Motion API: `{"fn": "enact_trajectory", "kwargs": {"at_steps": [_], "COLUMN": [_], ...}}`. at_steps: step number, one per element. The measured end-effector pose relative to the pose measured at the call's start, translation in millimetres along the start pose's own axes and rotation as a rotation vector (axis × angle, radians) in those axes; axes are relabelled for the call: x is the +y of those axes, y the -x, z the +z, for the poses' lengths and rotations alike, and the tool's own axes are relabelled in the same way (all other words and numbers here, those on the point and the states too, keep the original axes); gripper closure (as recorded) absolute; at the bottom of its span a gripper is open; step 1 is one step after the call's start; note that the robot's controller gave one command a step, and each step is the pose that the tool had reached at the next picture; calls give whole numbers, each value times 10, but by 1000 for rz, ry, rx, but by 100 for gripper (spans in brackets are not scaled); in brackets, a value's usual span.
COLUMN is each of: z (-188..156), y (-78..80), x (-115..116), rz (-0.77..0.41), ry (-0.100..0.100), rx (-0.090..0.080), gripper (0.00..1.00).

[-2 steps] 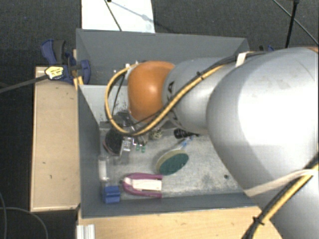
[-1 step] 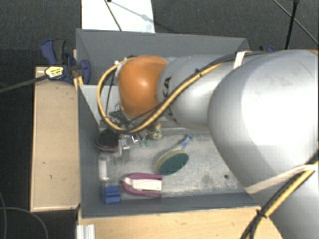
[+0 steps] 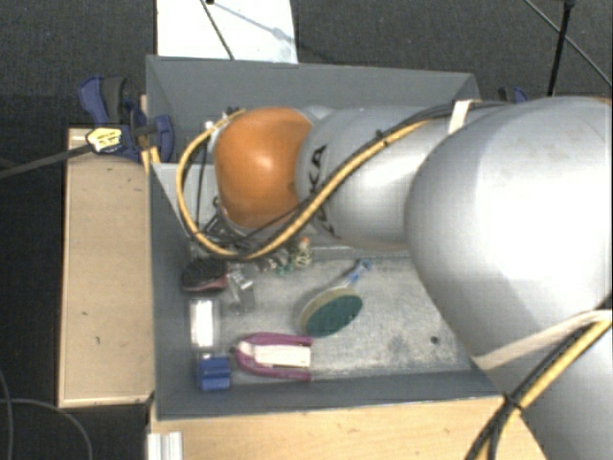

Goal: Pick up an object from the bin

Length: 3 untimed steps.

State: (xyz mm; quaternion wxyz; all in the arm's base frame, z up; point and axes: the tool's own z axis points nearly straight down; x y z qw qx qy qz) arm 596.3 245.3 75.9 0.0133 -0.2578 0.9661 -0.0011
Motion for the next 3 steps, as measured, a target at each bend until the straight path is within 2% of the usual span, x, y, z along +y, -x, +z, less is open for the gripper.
{"fn": "enact_trajectory", "kwargs": {"at_steps": [1,2,3], "z": [-24,-585,-1720], "y": [13,-284,-158], "x": [4,-19,-9], "rz": [5,-82,-50], "ry": [1,1,7], "rx": [-2,-3,13], "gripper": [100,100,100]}}
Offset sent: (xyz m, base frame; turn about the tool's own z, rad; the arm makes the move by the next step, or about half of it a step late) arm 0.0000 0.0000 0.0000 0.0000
